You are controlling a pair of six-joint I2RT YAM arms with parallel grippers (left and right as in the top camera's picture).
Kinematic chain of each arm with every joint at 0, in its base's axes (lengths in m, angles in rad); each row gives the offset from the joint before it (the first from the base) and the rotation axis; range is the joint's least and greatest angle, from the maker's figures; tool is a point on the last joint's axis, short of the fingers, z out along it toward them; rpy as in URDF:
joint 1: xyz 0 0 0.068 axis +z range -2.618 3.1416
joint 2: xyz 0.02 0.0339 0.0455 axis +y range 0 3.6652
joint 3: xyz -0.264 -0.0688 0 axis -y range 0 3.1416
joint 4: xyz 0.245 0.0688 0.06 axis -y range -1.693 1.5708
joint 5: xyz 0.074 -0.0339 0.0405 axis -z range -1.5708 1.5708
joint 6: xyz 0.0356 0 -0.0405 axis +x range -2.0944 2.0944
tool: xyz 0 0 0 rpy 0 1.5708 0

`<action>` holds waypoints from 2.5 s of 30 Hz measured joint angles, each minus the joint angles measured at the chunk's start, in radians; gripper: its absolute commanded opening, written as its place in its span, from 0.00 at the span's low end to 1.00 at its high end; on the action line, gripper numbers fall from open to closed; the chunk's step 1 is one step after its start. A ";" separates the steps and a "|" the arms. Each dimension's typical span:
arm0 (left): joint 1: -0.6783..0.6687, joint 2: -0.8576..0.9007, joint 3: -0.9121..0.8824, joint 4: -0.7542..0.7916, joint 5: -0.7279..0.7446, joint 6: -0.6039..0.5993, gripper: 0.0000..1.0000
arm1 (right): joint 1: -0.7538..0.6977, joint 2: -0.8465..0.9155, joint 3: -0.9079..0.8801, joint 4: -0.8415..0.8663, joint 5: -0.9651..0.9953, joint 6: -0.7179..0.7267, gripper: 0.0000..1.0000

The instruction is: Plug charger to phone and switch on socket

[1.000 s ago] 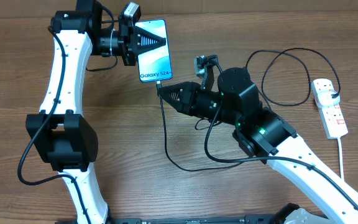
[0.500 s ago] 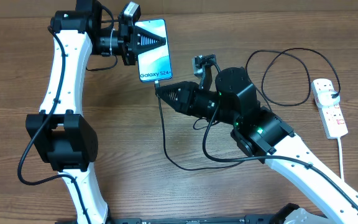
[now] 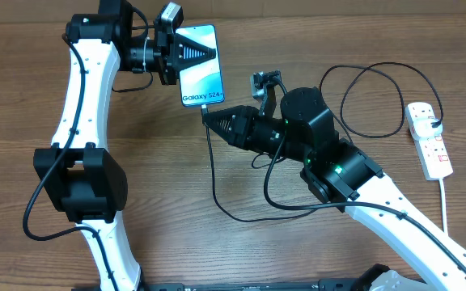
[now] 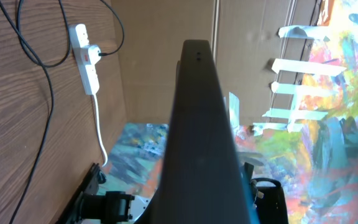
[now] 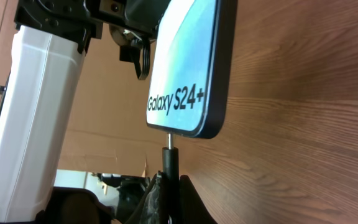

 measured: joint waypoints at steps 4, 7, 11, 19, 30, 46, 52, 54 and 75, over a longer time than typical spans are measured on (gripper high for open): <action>0.000 0.000 0.000 0.003 0.000 0.000 0.04 | 0.000 0.000 0.000 -0.001 0.000 0.010 0.04; 0.000 0.000 0.000 0.003 0.000 0.000 0.04 | 0.000 0.000 0.000 0.000 0.001 0.018 0.04; 0.000 0.000 0.000 0.003 0.000 0.000 0.04 | 0.000 0.000 0.000 0.000 0.001 0.028 0.04; 0.000 0.000 0.000 0.004 0.000 0.000 0.04 | 0.000 0.000 0.000 0.000 0.004 0.054 0.04; 0.000 0.000 0.000 0.006 0.000 0.000 0.04 | 0.000 0.002 0.000 0.002 0.015 0.087 0.04; 0.000 0.000 0.000 0.010 0.000 0.000 0.04 | 0.011 0.024 -0.001 0.063 -0.004 0.106 0.04; 0.000 0.000 0.000 0.010 0.000 0.000 0.04 | 0.010 0.024 -0.001 0.049 -0.002 0.108 0.04; 0.000 0.000 0.000 0.010 0.000 0.000 0.04 | 0.008 0.024 -0.001 0.042 0.000 0.108 0.04; 0.000 0.000 0.000 0.019 0.000 0.000 0.04 | -0.008 0.024 -0.001 0.047 -0.030 0.114 0.04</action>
